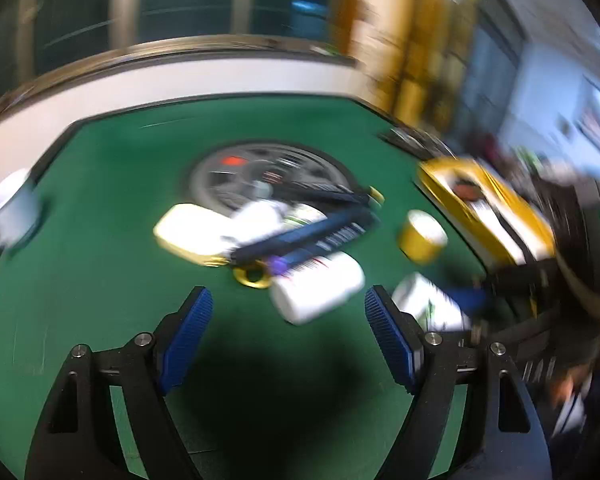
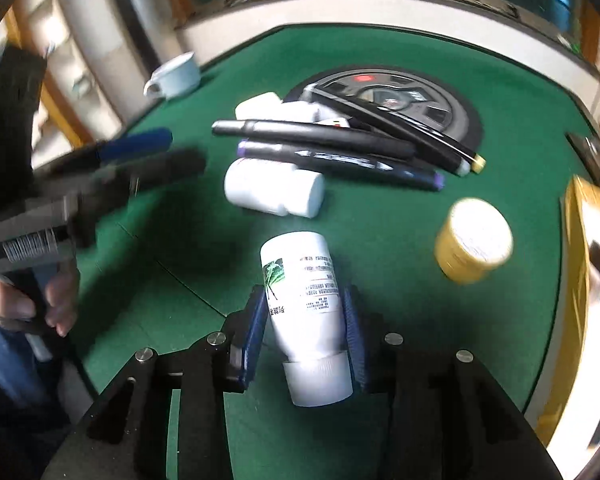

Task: Organize rigid objects
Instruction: 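Grasp the white bottle with the right gripper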

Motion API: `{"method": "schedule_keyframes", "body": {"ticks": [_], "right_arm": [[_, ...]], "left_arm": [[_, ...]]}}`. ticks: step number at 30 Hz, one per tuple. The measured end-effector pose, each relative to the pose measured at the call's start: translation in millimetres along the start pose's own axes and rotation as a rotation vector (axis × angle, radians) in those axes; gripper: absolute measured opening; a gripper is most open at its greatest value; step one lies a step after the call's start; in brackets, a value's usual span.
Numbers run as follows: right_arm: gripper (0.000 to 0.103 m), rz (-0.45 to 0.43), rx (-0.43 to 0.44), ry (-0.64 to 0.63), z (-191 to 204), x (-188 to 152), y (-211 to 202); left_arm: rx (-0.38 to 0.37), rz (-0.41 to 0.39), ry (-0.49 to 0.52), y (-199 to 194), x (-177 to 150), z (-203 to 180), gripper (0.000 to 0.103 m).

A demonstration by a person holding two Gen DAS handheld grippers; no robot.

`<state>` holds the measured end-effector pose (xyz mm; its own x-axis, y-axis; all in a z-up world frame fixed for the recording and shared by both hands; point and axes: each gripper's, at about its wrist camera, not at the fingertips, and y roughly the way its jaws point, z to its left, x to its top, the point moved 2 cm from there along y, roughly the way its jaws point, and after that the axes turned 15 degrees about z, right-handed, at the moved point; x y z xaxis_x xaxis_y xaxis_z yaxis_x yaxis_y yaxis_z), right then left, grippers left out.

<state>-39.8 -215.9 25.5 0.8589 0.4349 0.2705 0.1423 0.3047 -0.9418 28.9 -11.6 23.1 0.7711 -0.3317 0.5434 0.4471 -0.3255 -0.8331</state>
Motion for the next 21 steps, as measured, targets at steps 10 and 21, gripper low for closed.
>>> {"method": "schedule_keyframes", "body": {"ticks": [10,21], "right_arm": [[0.033,-0.072,0.107,0.096,-20.4,-28.9,-19.8],[0.033,-0.088,0.122,0.148,-32.2,-40.7,-23.0]], "left_arm": [[-0.043,0.134,0.247,36.7,19.0,-13.1,0.075],[-0.106,0.182,0.343,46.0,6.2,-62.3,0.075]]}}
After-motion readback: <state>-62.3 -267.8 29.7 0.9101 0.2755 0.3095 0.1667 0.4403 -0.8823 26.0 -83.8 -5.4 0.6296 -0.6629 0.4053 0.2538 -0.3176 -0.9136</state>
